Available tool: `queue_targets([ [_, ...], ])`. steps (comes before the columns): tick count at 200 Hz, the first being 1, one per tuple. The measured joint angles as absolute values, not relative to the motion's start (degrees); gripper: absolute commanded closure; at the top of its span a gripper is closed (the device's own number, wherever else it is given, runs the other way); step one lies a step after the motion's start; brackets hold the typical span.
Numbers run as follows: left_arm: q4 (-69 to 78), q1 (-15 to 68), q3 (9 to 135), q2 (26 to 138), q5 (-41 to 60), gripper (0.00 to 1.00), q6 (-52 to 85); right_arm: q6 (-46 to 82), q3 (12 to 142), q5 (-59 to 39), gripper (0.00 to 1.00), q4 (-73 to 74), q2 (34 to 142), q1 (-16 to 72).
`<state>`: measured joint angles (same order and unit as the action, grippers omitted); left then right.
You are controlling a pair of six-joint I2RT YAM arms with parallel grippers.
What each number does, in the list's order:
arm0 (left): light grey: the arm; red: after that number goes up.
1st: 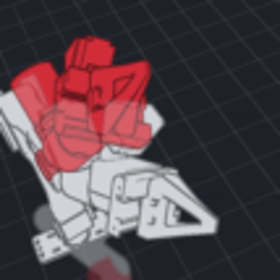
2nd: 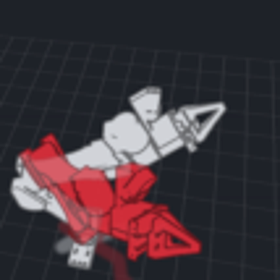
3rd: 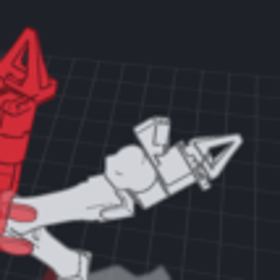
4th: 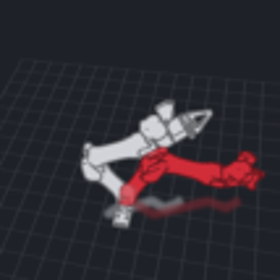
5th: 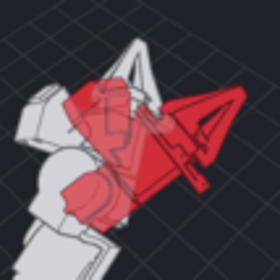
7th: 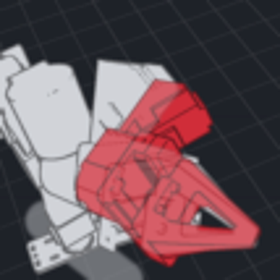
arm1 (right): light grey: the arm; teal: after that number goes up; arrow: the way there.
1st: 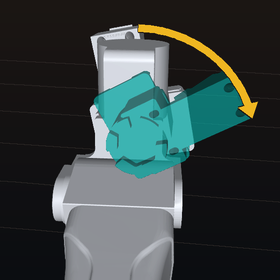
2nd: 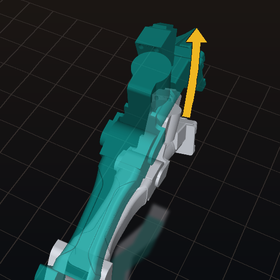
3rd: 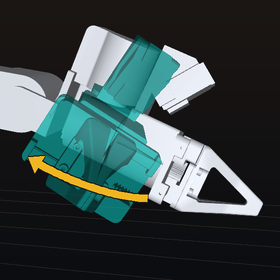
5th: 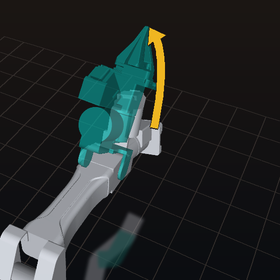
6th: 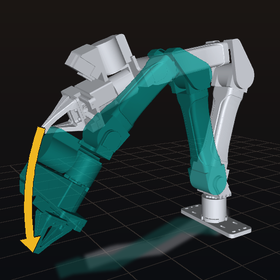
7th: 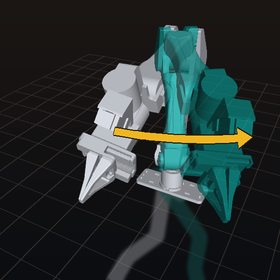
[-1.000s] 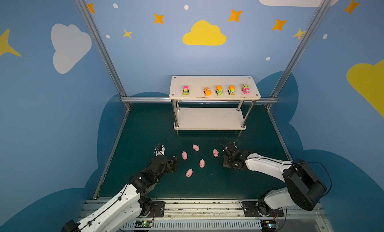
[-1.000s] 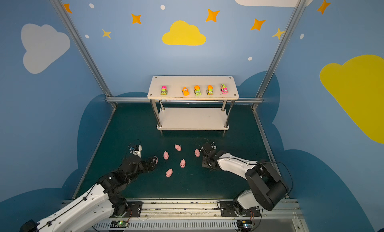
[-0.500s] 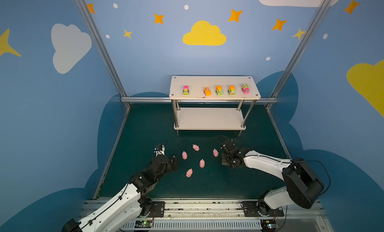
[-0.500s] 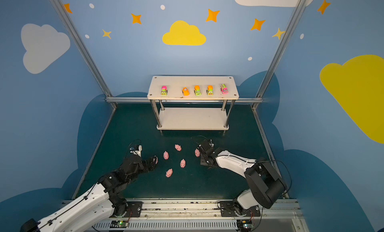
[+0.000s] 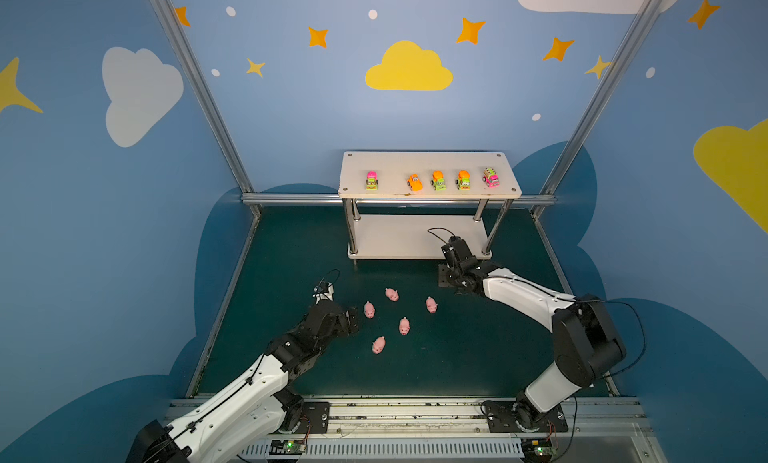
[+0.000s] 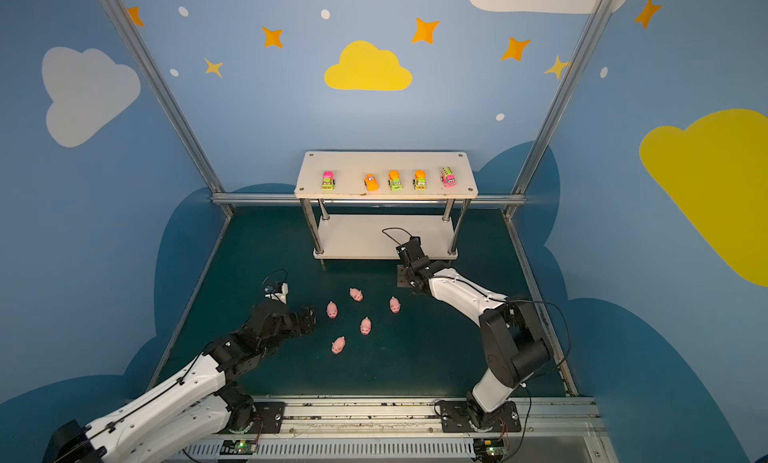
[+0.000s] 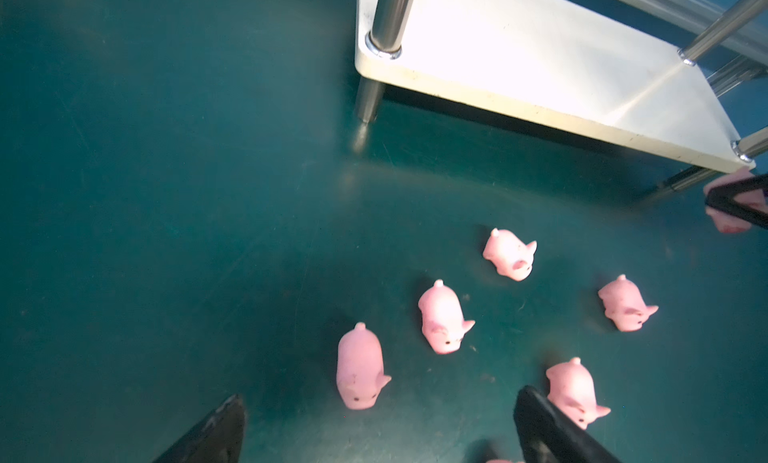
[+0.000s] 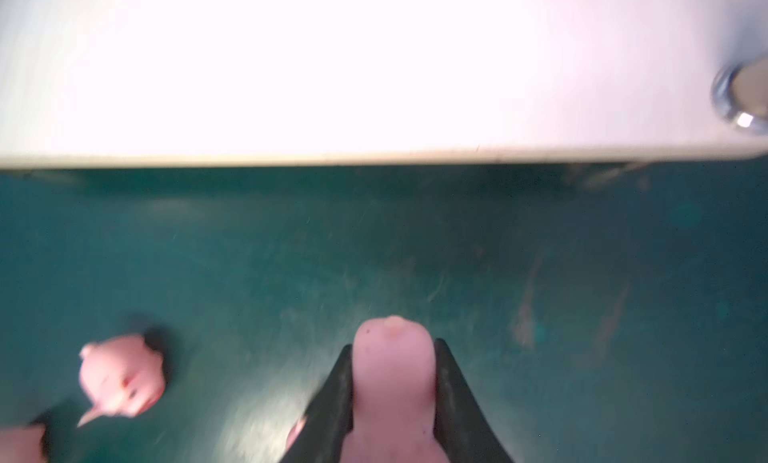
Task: Place and organize the plastic toys onto the shelf
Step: 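Lift the pink pig with the right gripper and carry it to the lower shelf, then lower the pig onto the lower shelf and open the right gripper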
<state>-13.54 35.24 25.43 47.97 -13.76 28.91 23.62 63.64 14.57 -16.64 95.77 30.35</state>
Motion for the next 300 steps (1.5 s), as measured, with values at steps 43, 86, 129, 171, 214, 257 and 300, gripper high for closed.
queue_targets([
  [43,-12.58,34.59,27.27,51.68,-13.78,0.00,28.49,19.73,66.54,14.00,0.71,-13.06,100.05,25.06],
  [86,-12.14,34.06,29.17,54.22,-13.80,0.00,27.75,16.47,71.00,13.34,0.70,-11.99,103.79,21.82],
  [129,-11.94,33.41,29.39,55.83,-13.80,0.00,27.20,12.93,76.73,13.02,0.69,-12.08,106.98,20.34],
  [171,-11.97,32.97,30.44,56.40,-13.78,0.00,26.76,11.16,79.35,13.02,0.69,-12.60,109.84,18.74],
  [214,-11.77,32.60,31.16,56.88,-13.74,0.00,26.55,10.41,79.40,13.02,0.68,-13.17,111.07,16.91],
  [257,-11.66,32.32,31.42,58.85,-13.30,0.00,26.15,10.00,80.75,12.78,0.64,-13.98,112.20,15.29],
  [300,-11.66,32.25,33.21,59.86,-12.91,0.00,26.13,9.54,81.82,11.79,0.51,-14.55,112.60,14.98],
])
